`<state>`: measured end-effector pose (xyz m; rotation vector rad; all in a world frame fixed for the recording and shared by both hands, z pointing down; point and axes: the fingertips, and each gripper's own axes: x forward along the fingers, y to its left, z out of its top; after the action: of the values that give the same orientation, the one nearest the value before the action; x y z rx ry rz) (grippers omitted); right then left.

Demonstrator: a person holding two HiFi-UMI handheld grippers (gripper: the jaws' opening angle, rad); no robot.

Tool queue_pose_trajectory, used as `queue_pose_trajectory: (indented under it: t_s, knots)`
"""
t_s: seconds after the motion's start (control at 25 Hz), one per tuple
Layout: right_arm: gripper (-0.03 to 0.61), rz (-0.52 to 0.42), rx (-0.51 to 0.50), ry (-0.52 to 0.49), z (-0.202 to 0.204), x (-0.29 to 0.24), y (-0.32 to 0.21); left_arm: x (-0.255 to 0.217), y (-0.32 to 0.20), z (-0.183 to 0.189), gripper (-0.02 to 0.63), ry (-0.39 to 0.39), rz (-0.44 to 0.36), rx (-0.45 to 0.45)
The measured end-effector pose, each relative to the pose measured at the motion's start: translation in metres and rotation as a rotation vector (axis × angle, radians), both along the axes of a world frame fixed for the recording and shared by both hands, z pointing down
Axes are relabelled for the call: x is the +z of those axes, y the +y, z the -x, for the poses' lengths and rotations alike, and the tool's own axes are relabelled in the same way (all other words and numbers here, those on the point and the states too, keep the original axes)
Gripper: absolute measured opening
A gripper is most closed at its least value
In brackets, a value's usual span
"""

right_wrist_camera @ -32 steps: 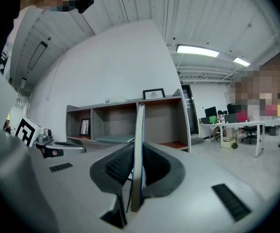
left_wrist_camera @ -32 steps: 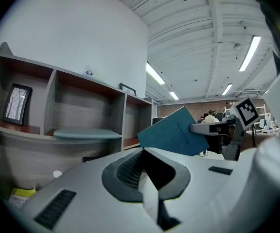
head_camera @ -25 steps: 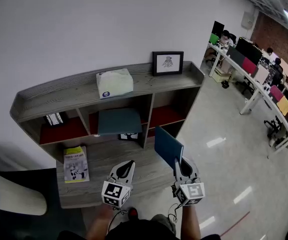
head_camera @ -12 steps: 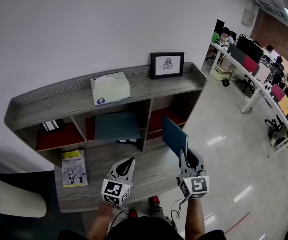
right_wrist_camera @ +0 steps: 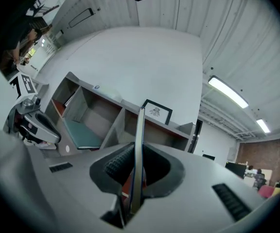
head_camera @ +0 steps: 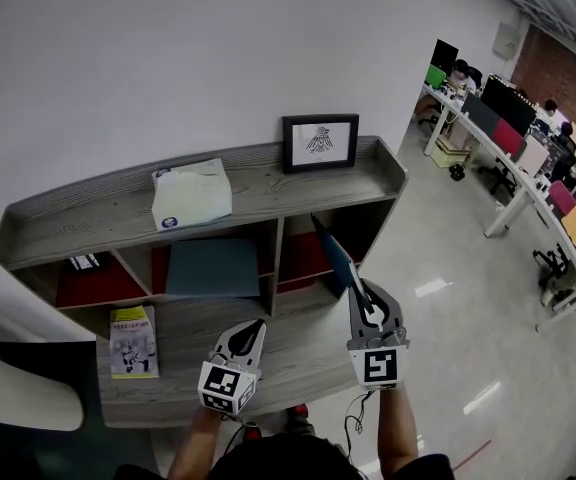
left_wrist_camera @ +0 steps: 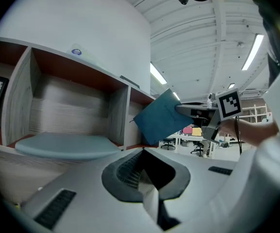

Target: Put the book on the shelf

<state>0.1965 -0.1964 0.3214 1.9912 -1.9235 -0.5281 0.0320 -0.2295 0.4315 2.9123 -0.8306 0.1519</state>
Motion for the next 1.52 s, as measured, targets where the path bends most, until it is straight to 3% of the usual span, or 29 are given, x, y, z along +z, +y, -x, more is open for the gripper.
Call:
queue_pose_trajectory:
  t_s: [0.4,0.68,1.08,1.52]
  knots:
    - [0.063,0.046,0.003,0.247,-0.026,0.014,-0.026,0.016,-0.006,-0.032,0.003,-0.031,0.033,-0.044]
    - [0.063,0.131,-0.058,0.501,-0.020,0.073,-0.038,0.029,-0.013,-0.054,0.003,-0.038,0.060,-0.082]
    - [0.063,0.152,-0.211,0.656,0.000,0.129,-0.048,0.050,-0.012,-0.067,0.003,-0.062,0.103,-0.160]
    - [0.077,0.202,-0.267,0.683,-0.014,0.174,-0.052,0.059,-0.014,-0.066,0.003,-0.083,0.122,-0.225]
